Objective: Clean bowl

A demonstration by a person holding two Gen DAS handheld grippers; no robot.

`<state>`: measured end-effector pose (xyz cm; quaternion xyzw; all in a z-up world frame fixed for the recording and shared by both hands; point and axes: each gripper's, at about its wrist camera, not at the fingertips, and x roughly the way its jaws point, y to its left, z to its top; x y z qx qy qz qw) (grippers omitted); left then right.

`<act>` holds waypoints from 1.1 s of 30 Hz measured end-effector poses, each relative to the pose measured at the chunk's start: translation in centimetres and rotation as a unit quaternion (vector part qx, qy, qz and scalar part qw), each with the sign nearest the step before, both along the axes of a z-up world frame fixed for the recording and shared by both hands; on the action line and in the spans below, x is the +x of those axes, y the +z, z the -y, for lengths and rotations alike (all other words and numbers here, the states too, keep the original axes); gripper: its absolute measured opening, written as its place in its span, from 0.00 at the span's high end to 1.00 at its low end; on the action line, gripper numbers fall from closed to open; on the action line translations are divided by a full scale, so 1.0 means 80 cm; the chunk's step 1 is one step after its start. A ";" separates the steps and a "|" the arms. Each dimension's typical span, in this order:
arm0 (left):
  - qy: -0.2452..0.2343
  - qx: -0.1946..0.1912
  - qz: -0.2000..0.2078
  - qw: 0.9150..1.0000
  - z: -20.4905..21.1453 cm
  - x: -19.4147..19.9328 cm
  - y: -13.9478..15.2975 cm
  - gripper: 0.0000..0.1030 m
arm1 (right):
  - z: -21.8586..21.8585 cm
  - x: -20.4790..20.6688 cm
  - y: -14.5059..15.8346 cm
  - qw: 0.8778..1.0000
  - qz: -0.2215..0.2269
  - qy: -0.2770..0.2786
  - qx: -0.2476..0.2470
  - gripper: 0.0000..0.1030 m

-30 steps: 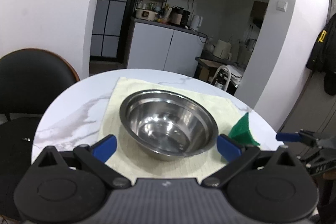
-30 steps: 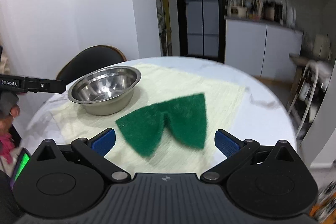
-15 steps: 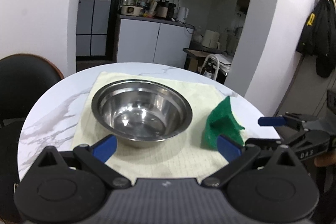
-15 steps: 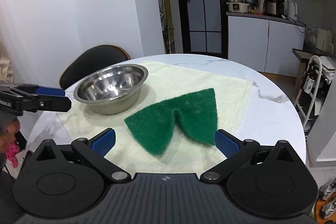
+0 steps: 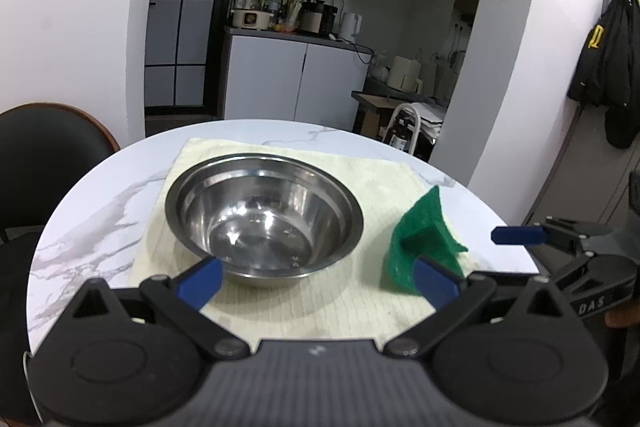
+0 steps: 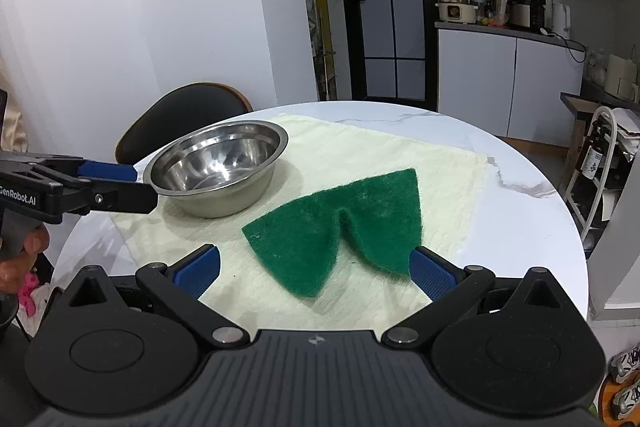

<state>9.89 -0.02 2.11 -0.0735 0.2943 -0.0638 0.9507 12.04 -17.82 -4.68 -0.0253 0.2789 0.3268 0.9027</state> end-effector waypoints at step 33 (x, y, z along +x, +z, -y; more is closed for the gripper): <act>0.001 0.014 -0.009 1.000 -0.005 0.001 -0.008 0.00 | 0.009 -0.001 -0.006 1.000 -0.001 0.010 -0.013 0.00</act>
